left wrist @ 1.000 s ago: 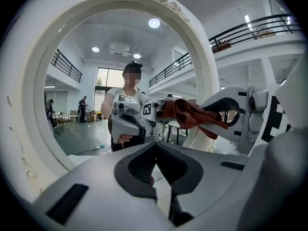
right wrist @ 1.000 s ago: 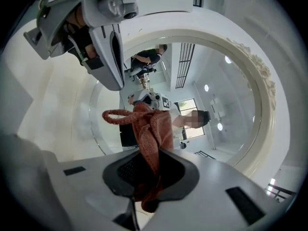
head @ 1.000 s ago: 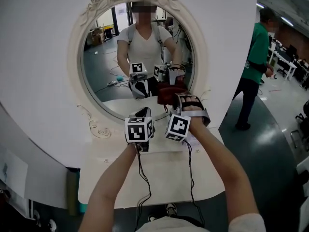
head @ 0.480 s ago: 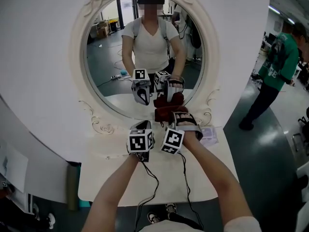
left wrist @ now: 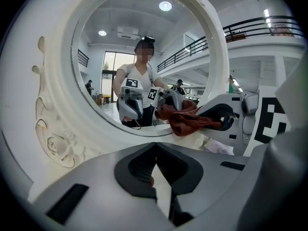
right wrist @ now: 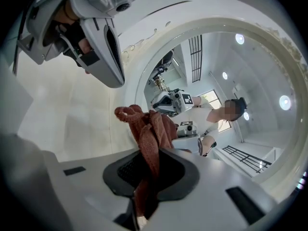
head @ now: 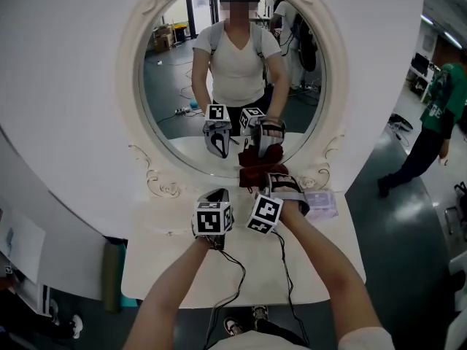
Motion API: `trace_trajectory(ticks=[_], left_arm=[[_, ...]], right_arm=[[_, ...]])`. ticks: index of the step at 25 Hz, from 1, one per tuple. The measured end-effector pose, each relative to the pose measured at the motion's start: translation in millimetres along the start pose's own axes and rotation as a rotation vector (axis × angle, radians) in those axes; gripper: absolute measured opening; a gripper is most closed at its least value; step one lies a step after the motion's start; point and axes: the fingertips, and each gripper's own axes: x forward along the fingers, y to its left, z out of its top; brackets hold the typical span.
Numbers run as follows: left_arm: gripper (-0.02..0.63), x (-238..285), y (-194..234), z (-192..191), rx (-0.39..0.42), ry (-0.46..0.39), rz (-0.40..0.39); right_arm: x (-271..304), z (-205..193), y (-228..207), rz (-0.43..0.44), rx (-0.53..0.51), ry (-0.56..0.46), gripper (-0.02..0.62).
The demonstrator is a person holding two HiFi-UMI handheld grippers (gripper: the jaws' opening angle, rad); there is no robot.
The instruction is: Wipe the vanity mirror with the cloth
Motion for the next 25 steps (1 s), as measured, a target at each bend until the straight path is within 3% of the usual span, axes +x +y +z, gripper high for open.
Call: trace_trajectory(ticks=[5, 8, 12, 14, 20, 25], left_arm=[[0.011, -16.2, 0.9, 6.6, -0.086, -0.033, -0.037], [0.011, -32.6, 0.5, 11.9, -0.089, -0.056, -0.046], [0.011, -58.6, 6.5, 13.1, -0.137, -0.055, -0.028], [0.011, -73.8, 6.4, 16.8, -0.154, -0.074, -0.030], [0.011, -118.6, -8.7, 29.5, -0.019, -0.185, -0.030], [0.011, -145.4, -23.8, 20.4, 0.001, -0.235, -0.045]], right_arm=[[-11.0, 5.6, -3.8, 0.000, 0.042, -0.022, 0.064], [-25.5, 9.9, -13.9, -0.029, 0.066, -0.032, 0.064], [-51.6, 18.6, -21.6, -0.034, 0.169, -0.041, 0.064], [-68.0, 24.2, -22.9, -0.030, 0.258, -0.059, 0.064], [-121.0, 38.3, -7.4, 0.049, 0.625, -0.136, 0.064], [-151.1, 39.6, 12.3, 0.103, 0.929, -0.191, 0.064]])
